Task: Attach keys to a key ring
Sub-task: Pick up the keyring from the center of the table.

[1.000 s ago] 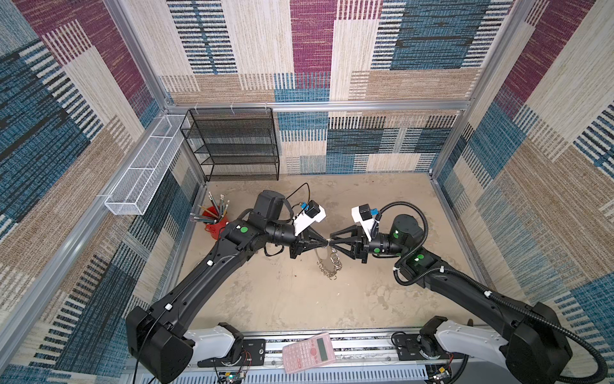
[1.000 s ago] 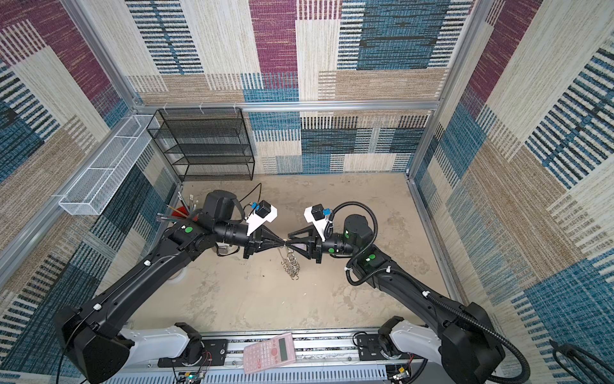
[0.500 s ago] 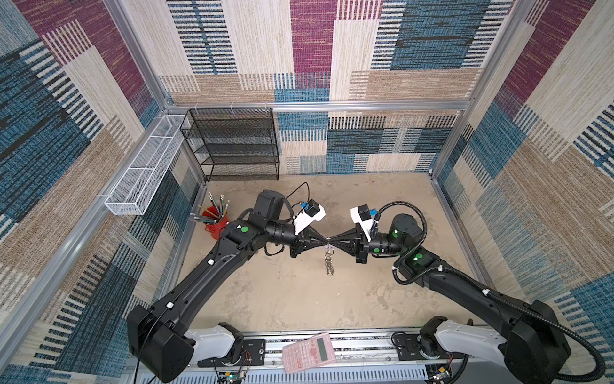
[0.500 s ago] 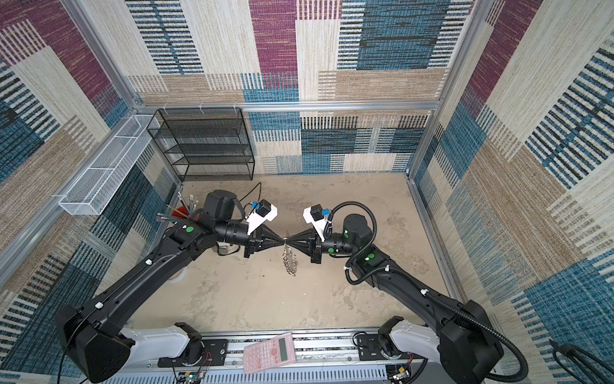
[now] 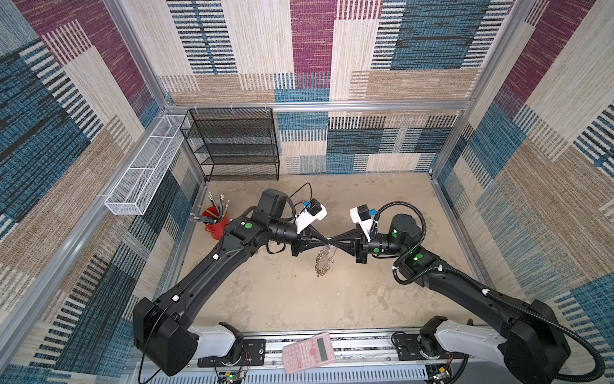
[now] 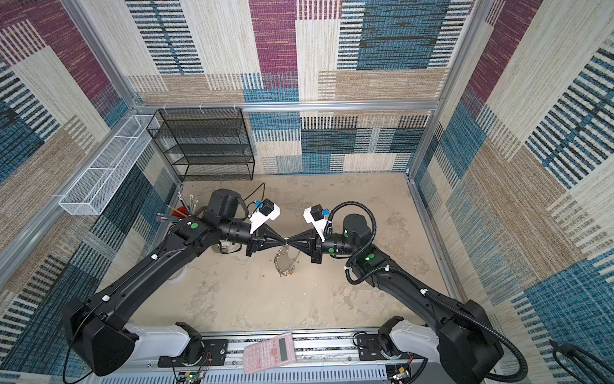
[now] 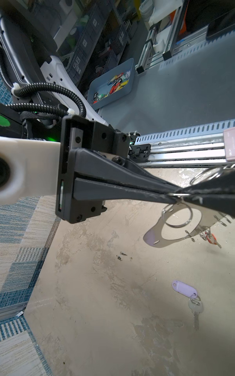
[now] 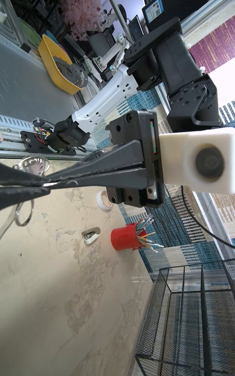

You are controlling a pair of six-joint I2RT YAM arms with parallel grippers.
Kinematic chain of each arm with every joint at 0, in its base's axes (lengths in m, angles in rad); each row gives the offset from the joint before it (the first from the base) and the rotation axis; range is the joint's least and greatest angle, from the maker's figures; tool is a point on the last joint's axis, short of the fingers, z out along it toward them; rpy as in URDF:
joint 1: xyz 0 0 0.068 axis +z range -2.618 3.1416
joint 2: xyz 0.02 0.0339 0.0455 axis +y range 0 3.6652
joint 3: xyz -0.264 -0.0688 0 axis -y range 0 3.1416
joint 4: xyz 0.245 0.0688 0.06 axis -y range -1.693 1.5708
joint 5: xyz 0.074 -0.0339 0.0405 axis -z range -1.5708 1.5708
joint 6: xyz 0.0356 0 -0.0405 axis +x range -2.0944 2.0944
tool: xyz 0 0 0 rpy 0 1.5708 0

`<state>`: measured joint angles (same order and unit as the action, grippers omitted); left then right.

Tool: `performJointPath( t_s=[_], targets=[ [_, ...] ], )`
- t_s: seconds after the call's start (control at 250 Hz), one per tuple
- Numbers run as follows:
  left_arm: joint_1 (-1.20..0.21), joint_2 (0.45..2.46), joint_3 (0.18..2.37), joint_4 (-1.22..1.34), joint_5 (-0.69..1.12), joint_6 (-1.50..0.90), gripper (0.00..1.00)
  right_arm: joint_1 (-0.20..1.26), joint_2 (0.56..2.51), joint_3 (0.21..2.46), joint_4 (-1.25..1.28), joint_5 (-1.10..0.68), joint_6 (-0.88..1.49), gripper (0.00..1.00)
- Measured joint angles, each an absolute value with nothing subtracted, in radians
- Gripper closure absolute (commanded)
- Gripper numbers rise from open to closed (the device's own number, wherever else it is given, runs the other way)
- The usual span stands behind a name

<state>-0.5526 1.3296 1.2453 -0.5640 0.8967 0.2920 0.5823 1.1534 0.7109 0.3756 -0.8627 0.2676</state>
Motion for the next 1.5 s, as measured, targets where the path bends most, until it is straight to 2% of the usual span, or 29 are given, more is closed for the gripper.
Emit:
performJointPath(
  t_s=[0.58,0.688,1.076,1.192,1.504],
  targets=[
    [-0.554,1.334,1.243,-0.558,0.897,0.287,1.00,0.582,1.141,0.702,0.369,-0.844,0.268,1.00],
    [-0.558,1.328,1.240,-0.550,0.898,0.283,0.89,0.583,1.131,0.697,0.377,-0.843,0.273,1.00],
    [-0.565,1.309,1.201,-0.501,0.905,0.257,0.87,0.584,1.107,0.679,0.429,-0.810,0.308,1.00],
    [-0.564,1.308,1.195,-0.485,0.910,0.243,0.82,0.584,1.113,0.676,0.443,-0.809,0.313,1.00],
    [-0.564,1.306,1.178,-0.430,0.924,0.197,0.79,0.583,1.119,0.674,0.462,-0.805,0.313,1.00]
  ],
)
